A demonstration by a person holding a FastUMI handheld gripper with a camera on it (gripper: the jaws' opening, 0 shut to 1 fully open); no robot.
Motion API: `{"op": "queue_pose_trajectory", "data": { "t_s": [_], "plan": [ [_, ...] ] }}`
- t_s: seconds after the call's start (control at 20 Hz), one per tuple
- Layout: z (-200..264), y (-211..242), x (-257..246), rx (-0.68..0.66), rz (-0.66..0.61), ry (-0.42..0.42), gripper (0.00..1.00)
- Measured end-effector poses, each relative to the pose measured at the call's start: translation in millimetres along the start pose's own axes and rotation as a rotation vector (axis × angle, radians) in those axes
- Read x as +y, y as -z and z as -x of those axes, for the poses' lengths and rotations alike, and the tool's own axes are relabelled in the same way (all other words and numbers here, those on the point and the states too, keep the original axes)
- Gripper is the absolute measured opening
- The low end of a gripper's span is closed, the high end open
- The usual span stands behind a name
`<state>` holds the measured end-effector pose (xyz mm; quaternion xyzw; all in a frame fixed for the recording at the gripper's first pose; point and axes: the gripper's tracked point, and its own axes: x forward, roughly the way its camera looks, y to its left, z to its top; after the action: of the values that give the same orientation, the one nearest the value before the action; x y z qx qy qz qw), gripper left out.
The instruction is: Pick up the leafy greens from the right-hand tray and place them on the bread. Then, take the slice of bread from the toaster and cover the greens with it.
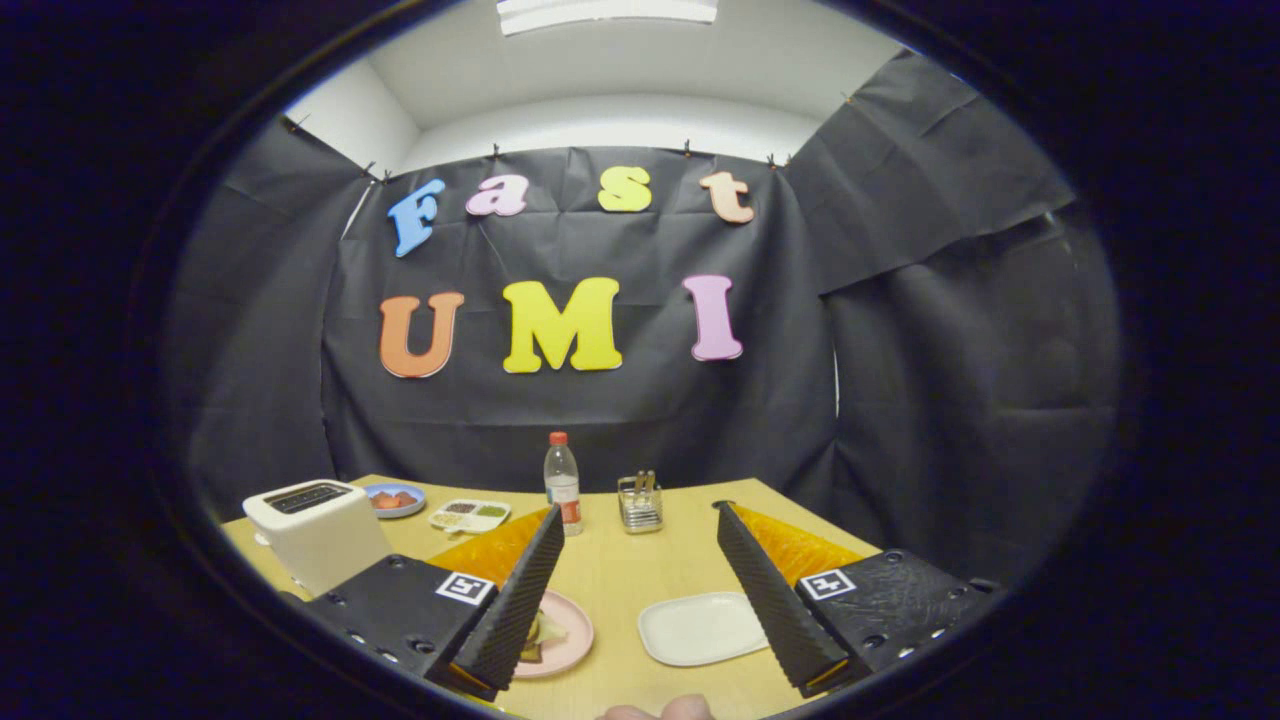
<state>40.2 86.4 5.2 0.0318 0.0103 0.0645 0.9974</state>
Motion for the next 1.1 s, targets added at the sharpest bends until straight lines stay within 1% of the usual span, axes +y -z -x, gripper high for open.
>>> {"op": "queue_pose_trajectory", "data": {
  "t_s": [0.2, 0.3, 0.4, 0.5, 0.75, 0.9, 1.1],
  "plan": [
    [35.6, -8.1, -10.8, -0.025, 0.015, -0.027, 0.95],
    [46.7, -8.8, -21.5, -0.043, 0.020, -0.010, 0.95],
    [60.1, -9.7, -22.0, -0.072, 0.016, -0.005, 0.95],
    [67.1, -7.9, -31.1, -0.096, 0.023, 0.027, 0.95],
    [68.0, -5.4, -25.8, -0.104, 0.006, 0.042, 0.95],
    [63.2, 0.3, -11.9, -0.094, -0.002, 0.004, 0.95],
    [58.1, 7.2, -4.5, -0.068, -0.015, -0.021, 0.95]
  ]
}}
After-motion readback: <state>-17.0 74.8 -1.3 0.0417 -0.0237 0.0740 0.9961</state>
